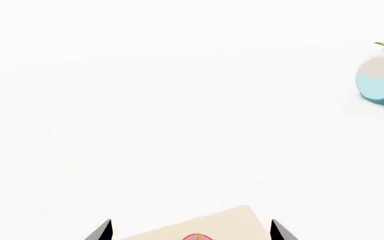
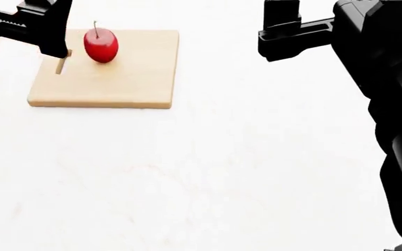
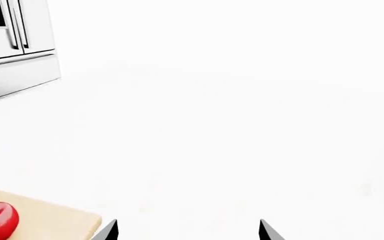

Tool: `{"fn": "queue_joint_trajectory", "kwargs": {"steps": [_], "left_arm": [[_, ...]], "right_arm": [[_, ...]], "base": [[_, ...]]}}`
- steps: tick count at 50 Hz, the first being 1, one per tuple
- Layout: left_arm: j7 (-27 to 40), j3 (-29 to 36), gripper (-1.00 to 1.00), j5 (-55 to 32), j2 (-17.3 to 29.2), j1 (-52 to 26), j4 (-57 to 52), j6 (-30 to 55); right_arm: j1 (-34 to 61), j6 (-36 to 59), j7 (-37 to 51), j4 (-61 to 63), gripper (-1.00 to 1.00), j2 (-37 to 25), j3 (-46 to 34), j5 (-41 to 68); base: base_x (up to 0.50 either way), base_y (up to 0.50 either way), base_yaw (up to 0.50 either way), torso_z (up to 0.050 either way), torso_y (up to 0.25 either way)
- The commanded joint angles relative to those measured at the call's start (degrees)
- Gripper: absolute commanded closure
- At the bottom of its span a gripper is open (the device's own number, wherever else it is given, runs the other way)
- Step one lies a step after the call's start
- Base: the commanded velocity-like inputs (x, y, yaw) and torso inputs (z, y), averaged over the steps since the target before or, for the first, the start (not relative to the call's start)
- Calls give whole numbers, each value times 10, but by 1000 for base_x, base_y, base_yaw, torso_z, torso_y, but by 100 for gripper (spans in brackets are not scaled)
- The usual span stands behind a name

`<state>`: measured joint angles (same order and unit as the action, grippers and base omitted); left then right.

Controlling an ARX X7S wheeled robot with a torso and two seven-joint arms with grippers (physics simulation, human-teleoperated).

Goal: Place the cherry and the sweet potato on separate cutting boards.

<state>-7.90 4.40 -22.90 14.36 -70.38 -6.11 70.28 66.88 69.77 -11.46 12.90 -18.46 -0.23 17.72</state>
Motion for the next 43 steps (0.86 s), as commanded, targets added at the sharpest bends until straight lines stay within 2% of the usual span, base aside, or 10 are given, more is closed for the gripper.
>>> {"fn": "queue_joint_trajectory", "kwargs": {"steps": [1,4,22,29,34,43], "left_arm": [[8,-59,-100,-39,39,33,-117,61],[11,-87,-100,-51,32,29,-127,79],[18,-114,-100,-79,30,26,-171,116],[27,-123,-100,-91,25,-31,-189,142],[43,-139,-100,-103,2,-73,-206,163],[62,-134,-100,-111,-12,-127,-212,169]], "right_arm": [[14,2,-3,11,-100,-6,-5,1],[13,6,-1,15,-100,-7,-2,2],[31,5,5,30,-100,-9,9,7],[53,-25,10,18,-100,2,5,2],[65,-39,19,38,-100,7,0,-3],[105,-36,24,35,-100,13,1,0]], "base": [[0,0,0,0,250],[0,0,0,0,250],[0,0,0,3,241],[0,0,0,8,250],[0,0,0,10,211],[0,0,0,24,250]]}}
